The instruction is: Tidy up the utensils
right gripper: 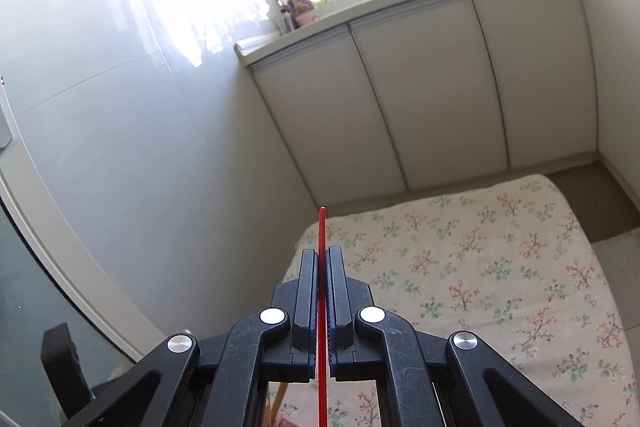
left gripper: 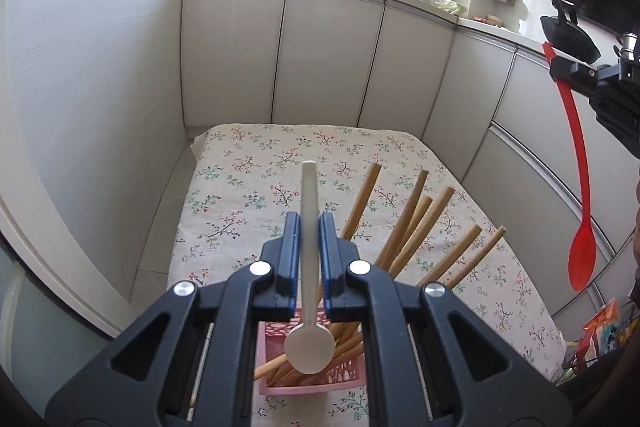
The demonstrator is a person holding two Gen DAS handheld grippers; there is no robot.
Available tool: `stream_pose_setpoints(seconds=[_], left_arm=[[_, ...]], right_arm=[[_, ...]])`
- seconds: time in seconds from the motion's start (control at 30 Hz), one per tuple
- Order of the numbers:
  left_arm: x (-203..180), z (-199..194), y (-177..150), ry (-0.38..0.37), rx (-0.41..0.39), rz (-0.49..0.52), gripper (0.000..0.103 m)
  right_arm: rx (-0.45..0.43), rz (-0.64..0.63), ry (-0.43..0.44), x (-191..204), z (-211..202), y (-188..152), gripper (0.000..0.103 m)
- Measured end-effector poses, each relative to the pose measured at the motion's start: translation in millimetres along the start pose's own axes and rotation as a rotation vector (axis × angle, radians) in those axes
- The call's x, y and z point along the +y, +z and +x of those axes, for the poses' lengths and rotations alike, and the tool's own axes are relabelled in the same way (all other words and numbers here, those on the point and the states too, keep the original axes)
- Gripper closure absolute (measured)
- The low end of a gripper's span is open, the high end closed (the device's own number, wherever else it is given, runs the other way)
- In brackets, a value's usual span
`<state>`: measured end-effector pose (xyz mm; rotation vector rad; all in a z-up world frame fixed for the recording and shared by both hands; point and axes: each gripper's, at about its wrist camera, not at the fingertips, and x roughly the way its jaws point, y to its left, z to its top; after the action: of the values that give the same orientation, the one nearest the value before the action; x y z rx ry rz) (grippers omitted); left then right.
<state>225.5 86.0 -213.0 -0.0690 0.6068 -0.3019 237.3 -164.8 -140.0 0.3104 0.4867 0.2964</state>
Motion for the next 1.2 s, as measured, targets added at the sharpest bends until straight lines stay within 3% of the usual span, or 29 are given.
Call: stream_pose_setpoints(seconds=[0.13,0.27,0.4,0.67,0.8,0.97,1.2], left_arm=[[0,-1,-4,-0.025,0.018,0.008,0.093],[3,-12,-2,-0.045,0.015,-0.013,0.074],[13,-30,5,-0.041,0.016,-0.088,0.070],[39,-74,18,0.105,0.038,-0.217,0.056],[51,-79,15,0.162,0.064,-0.246,0.056],[57,-78,11,0.178,0.081,-0.243,0.056],[65,-75,8,0.186,0.096,-0.251,0.056]], right_arm=[[-0.052,-0.028,0.015,16,-2,-4,0.101],[-0.086,-0.040,0.056,34,2,-11,0.101],[-0.126,-0.033,0.100,55,6,-23,0.101],[-0.217,-0.003,0.136,89,29,-59,0.101],[-0.268,0.020,0.090,102,43,-84,0.101],[-0.367,0.026,-0.018,116,58,-115,0.101],[-0.487,-0.066,-0.163,135,74,-150,0.101]])
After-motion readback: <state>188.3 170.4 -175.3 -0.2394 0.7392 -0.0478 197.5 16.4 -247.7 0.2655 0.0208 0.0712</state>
